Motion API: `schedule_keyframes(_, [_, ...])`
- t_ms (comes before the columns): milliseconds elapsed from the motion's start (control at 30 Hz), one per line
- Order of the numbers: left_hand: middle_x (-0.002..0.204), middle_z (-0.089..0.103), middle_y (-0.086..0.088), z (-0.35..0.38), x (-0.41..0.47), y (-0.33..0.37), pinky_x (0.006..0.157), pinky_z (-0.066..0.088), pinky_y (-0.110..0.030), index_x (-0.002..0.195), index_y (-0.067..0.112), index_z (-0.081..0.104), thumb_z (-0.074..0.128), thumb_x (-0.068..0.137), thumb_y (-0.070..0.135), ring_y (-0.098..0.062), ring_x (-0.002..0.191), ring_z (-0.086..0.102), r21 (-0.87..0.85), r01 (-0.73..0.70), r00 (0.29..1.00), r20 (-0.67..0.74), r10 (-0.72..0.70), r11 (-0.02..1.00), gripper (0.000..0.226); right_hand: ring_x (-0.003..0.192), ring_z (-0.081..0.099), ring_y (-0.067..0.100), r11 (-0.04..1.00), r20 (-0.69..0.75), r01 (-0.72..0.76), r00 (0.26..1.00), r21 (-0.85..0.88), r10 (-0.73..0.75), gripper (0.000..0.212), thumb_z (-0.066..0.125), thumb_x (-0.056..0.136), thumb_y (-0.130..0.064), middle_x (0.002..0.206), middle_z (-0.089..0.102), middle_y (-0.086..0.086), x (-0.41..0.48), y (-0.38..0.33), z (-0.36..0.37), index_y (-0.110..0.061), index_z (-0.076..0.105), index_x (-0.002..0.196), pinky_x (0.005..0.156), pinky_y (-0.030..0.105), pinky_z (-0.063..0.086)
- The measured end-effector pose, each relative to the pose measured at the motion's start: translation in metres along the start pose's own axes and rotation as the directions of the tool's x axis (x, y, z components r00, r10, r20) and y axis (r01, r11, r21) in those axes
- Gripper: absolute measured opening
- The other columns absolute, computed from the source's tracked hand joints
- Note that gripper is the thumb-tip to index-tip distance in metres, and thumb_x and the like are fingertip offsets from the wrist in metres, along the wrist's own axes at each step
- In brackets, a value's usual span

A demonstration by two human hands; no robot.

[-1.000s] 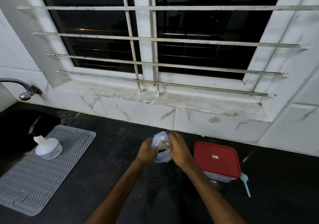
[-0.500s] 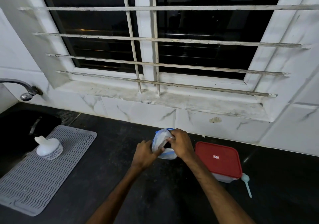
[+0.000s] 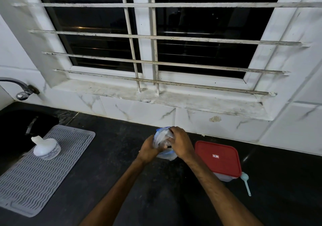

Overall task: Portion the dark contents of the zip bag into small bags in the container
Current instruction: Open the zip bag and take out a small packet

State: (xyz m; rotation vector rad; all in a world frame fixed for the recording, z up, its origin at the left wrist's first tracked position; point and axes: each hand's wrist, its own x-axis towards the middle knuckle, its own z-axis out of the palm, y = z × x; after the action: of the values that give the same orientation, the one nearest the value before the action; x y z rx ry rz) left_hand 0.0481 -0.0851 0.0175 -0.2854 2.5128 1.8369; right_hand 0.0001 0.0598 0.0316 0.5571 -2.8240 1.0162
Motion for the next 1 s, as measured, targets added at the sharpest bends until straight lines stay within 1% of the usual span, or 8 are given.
schedule_keyframes(133, [0.101, 0.069, -0.016, 0.014, 0.007, 0.004, 0.078, 0.059, -0.04, 0.106, 0.002, 0.062, 0.061, 0.091, 0.007, -0.027, 0.09, 0.068, -0.101, 0.132, 0.959, -0.239, -0.153, 0.986, 0.016, 0.101, 0.054, 0.021, 0.987, -0.126, 0.088, 0.986, -0.136, -0.105, 0.05, 0.076, 0.072, -0.009, 0.114, 0.058, 0.003, -0.01, -0.001, 0.006, -0.016, 0.056, 0.118, 0.085, 0.033, 0.049])
schedule_keyframes(233, [0.1, 0.062, -0.011, 0.025, 0.002, 0.016, 0.069, 0.053, -0.03, 0.108, 0.004, 0.053, 0.054, 0.091, 0.0, -0.022, 0.088, 0.062, -0.244, 0.132, 0.927, -0.312, -0.207, 0.961, 0.017, 0.092, 0.054, 0.02, 0.971, -0.247, 0.063, 0.961, -0.232, -0.121, 0.06, 0.079, 0.065, -0.007, 0.106, 0.057, 0.001, -0.021, -0.002, 0.009, -0.021, 0.049, 0.115, 0.076, 0.034, 0.049])
schedule_keyframes(433, [0.095, 0.058, -0.008, 0.031, -0.003, 0.019, 0.069, 0.052, -0.032, 0.105, 0.008, 0.046, 0.043, 0.094, -0.003, -0.016, 0.081, 0.057, -0.345, 0.063, 0.918, -0.347, -0.19, 0.936, 0.016, 0.094, 0.055, 0.025, 0.99, -0.414, -0.132, 0.904, -0.042, 0.103, 0.055, 0.083, 0.067, -0.018, 0.099, 0.057, 0.002, -0.03, 0.011, 0.018, -0.018, 0.045, 0.107, 0.082, 0.044, 0.046])
schedule_keyframes(567, [0.098, 0.06, -0.008, 0.034, -0.006, 0.012, 0.083, 0.054, -0.043, 0.103, 0.011, 0.045, 0.044, 0.091, -0.007, -0.024, 0.091, 0.061, -0.334, 0.068, 0.921, -0.342, -0.189, 0.94, 0.022, 0.102, 0.057, 0.028, 0.951, -0.248, -0.259, 0.923, 0.166, 0.295, 0.031, 0.069, 0.083, -0.018, 0.11, 0.057, 0.009, -0.025, 0.014, 0.025, -0.008, 0.057, 0.11, 0.082, 0.039, 0.047])
schedule_keyframes(633, [0.099, 0.059, -0.009, 0.033, -0.004, 0.008, 0.084, 0.053, -0.044, 0.105, 0.01, 0.044, 0.044, 0.091, -0.008, -0.023, 0.09, 0.06, -0.339, 0.052, 0.925, -0.337, -0.173, 0.939, 0.023, 0.102, 0.059, 0.03, 0.939, -0.13, -0.313, 0.935, 0.139, 0.331, 0.022, 0.059, 0.091, -0.021, 0.111, 0.058, 0.011, -0.021, 0.016, 0.027, -0.008, 0.063, 0.108, 0.08, 0.036, 0.045])
schedule_keyframes(833, [0.109, 0.058, -0.006, 0.025, -0.002, -0.001, 0.07, 0.055, -0.02, 0.12, 0.009, 0.045, 0.057, 0.09, 0.001, -0.017, 0.093, 0.061, -0.333, 0.103, 0.977, -0.142, -0.158, 0.937, 0.033, 0.1, 0.064, 0.031, 0.834, -0.081, -0.43, 0.872, 0.346, 0.483, 0.036, 0.05, 0.076, 0.002, 0.105, 0.069, 0.014, -0.009, 0.013, 0.029, -0.006, 0.069, 0.105, 0.086, 0.033, 0.05])
schedule_keyframes(933, [0.1, 0.067, -0.008, 0.021, 0.001, -0.006, 0.073, 0.055, -0.028, 0.112, 0.005, 0.061, 0.071, 0.067, 0.028, -0.019, 0.088, 0.065, -0.104, 0.198, 0.98, 0.049, -0.194, 0.975, 0.051, 0.102, 0.062, 0.031, 0.807, -0.047, -0.476, 0.852, 0.349, 0.522, 0.032, 0.047, 0.08, 0.002, 0.11, 0.066, 0.014, -0.006, 0.013, 0.032, -0.004, 0.061, 0.108, 0.086, 0.034, 0.048])
schedule_keyframes(1000, [0.091, 0.07, -0.009, 0.024, -0.002, -0.01, 0.068, 0.056, -0.029, 0.105, 0.007, 0.068, 0.073, 0.071, 0.025, -0.016, 0.078, 0.067, -0.101, 0.241, 0.966, 0.123, -0.228, 0.965, 0.038, 0.103, 0.06, 0.031, 0.776, -0.005, -0.488, 0.845, 0.401, 0.534, 0.029, 0.047, 0.084, 0.002, 0.112, 0.062, 0.014, -0.007, 0.011, 0.036, -0.005, 0.052, 0.112, 0.084, 0.031, 0.046])
